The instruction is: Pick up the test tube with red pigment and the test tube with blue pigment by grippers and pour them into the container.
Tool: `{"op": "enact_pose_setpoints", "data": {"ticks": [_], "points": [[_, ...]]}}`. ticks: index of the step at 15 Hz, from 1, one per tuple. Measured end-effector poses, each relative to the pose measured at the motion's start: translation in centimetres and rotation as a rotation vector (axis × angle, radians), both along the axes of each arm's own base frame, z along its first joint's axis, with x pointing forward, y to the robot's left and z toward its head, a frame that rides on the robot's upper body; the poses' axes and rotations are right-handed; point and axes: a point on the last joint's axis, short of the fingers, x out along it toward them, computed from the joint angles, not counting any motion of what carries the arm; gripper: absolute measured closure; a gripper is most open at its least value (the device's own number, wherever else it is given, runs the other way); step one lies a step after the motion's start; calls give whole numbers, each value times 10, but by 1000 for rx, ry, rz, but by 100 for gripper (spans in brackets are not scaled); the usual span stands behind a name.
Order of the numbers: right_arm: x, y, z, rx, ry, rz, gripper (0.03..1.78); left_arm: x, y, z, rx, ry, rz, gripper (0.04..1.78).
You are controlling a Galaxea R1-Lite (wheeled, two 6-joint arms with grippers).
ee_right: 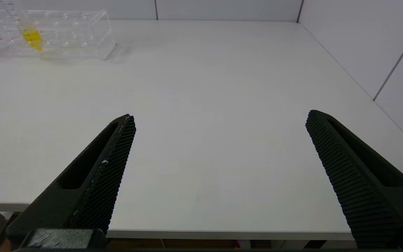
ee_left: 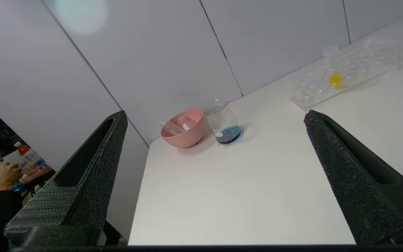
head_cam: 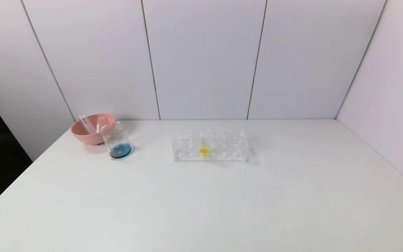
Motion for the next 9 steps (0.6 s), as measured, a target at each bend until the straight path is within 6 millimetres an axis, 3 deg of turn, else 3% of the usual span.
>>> {"op": "enact_pose_setpoints", "data": {"ticks": [9], "points": [[0, 0, 0, 0, 0, 0, 4, 42, 1, -95, -52, 295, 2, 6]]}}
